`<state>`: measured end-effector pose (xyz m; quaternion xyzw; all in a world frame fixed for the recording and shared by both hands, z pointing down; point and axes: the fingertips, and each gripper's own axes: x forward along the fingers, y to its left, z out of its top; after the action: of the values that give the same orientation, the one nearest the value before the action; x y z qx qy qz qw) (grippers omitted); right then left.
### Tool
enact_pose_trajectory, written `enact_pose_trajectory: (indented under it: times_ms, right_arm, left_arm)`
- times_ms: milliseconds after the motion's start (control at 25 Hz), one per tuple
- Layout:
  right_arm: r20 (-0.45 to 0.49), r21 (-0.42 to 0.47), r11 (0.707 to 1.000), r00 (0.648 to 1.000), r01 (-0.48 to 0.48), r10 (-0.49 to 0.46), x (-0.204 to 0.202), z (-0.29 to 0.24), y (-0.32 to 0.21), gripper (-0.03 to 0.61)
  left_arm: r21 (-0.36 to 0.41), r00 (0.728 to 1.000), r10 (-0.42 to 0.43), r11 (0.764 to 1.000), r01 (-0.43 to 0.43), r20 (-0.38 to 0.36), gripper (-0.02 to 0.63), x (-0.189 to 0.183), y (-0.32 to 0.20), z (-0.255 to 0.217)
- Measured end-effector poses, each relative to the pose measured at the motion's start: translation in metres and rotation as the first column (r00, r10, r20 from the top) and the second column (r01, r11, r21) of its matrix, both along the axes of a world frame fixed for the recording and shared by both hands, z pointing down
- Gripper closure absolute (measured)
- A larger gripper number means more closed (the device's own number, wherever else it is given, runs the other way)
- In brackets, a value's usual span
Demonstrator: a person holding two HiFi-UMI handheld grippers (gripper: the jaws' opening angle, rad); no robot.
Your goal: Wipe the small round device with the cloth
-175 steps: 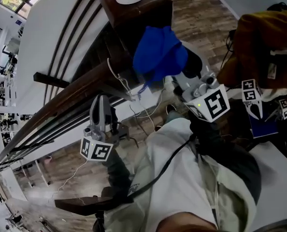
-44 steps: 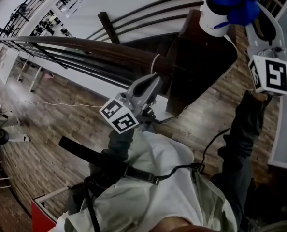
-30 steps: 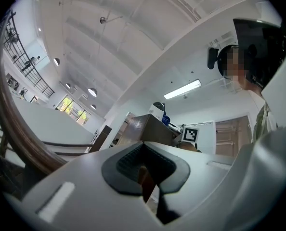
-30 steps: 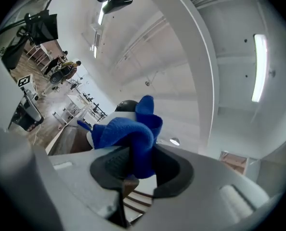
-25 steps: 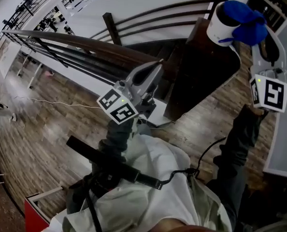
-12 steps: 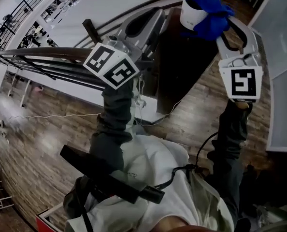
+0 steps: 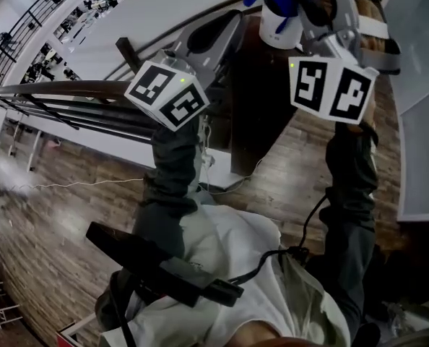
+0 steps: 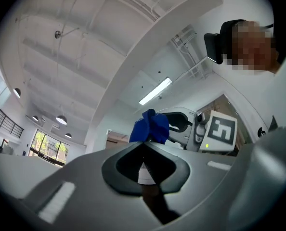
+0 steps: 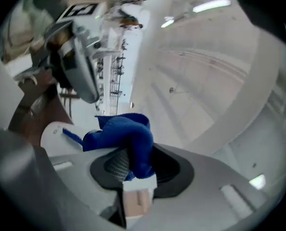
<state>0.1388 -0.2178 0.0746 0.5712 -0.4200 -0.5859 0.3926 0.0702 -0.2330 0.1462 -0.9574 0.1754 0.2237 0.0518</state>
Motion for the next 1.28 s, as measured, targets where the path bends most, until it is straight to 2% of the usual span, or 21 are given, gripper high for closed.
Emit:
enact_pose_trajectory:
  times_ms: [80,280,360,480,520,600,720,800,1000,1160,1200,1280]
  right_arm:
    - [-0.15,0.051,0.997,0.987,-0.054,0.061,-0.009,0.013,0.002,0.468]
    - [-0.236,-0.02,1.0,0.972,-0.023,0.017,-0.025,0.052,0.019,0.468]
    - [-0.263,-0.096,0.995,0.965,-0.023,-0.003,-0.028,0.074,0.028,0.468]
    - [-0.224,-0.292,0.956,0.97,0.022,-0.091,-0.032,0.11,0.036,0.468]
    - [-0.215,-0.32,0.947,0.971,0.031,-0.104,-0.032,0.114,0.038,0.468]
    - [-0.229,-0.288,0.957,0.969,0.023,-0.092,-0.032,0.103,0.037,0.468]
    - [-0.231,-0.163,0.987,0.972,0.005,-0.043,-0.041,0.056,0.031,0.466]
    - [-0.23,-0.126,0.992,0.973,-0.017,-0.013,-0.045,0.032,0.017,0.466]
    - [-0.228,-0.262,0.965,0.973,-0.025,-0.037,-0.054,0.056,-0.009,0.466]
    - [-0.229,-0.412,0.911,0.97,-0.025,-0.077,-0.057,0.109,-0.01,0.466]
    - [-0.221,-0.422,0.906,0.971,-0.008,-0.094,-0.057,0.115,-0.008,0.466]
    - [-0.186,-0.391,0.919,0.974,0.047,-0.129,-0.057,0.107,0.003,0.466]
  left_arm:
    - [-0.006,1.0,0.0,1.0,0.0,-0.001,0.614,-0.002,-0.002,0.005]
    - [-0.008,1.0,-0.005,1.0,0.005,-0.02,0.614,-0.006,-0.004,0.008]
    - [-0.006,0.999,-0.007,1.0,0.007,-0.036,0.614,-0.009,-0.002,0.008]
    - [0.0,0.999,-0.005,1.0,0.005,-0.048,0.614,-0.013,0.003,0.007]
    - [0.002,0.999,-0.005,1.0,0.005,-0.05,0.614,-0.014,0.004,0.006]
    - [0.005,0.998,-0.01,1.0,0.011,-0.054,0.614,-0.016,0.006,0.006]
    - [0.003,0.997,-0.025,1.0,0.025,-0.068,0.614,-0.019,0.007,0.006]
    - [0.003,0.996,-0.038,0.999,0.038,-0.079,0.614,-0.019,0.007,0.006]
    - [0.012,0.994,-0.081,0.997,0.082,-0.075,0.614,-0.031,0.01,0.008]
    - [0.012,0.993,-0.096,0.995,0.097,-0.074,0.614,-0.036,0.009,0.01]
    - [0.01,0.993,-0.095,0.995,0.096,-0.072,0.614,-0.036,0.009,0.011]
    - [0.008,0.993,-0.093,0.996,0.094,-0.07,0.614,-0.039,0.011,0.012]
